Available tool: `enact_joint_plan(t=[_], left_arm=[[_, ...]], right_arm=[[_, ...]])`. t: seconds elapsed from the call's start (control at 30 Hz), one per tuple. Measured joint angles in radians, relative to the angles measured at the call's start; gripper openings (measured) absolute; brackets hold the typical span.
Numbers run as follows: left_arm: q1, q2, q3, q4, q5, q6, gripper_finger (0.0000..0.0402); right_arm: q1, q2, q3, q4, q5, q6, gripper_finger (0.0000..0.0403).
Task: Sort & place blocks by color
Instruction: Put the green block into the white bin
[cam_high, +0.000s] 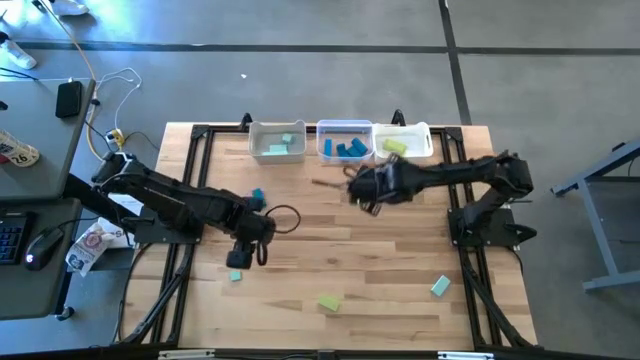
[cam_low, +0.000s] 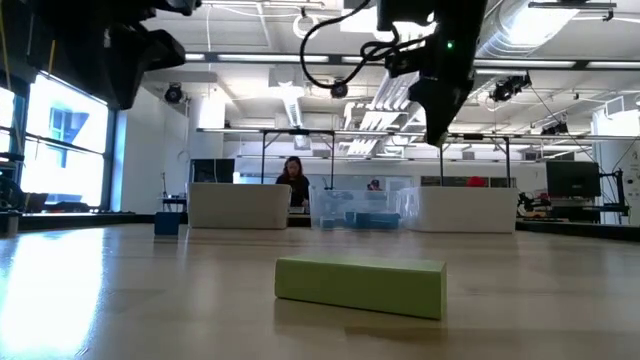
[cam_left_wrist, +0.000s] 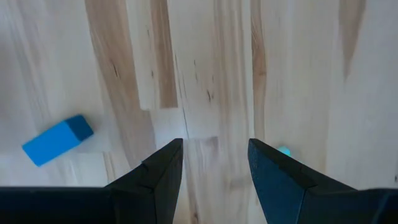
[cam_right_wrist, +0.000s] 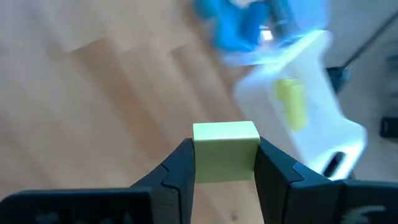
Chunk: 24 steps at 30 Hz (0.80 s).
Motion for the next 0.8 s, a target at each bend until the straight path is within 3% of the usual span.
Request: enact_joint_plan(t=[0.3, 0.53, 0.8], left_arm=[[-0.119, 0.0, 0.0, -0.068, -0.089, -0.128, 0.0168], [-0.166, 0.0, -0.001, -0.072, -0.12, -0.154, 0.0168], [-0.135, 0.0, -0.001, -0.081, -0.223, -0.103, 0.0168]], right_arm=[[-0.279, -0.043, 0.0, 0.09, 0.031, -0.164, 0.0101], [-0.484, -0.04, 0.0, 0.178, -0.132, -0.271, 0.0101], [-0.652, -0.035, 0.001, 0.193, -0.291, -0.351, 0.0101]])
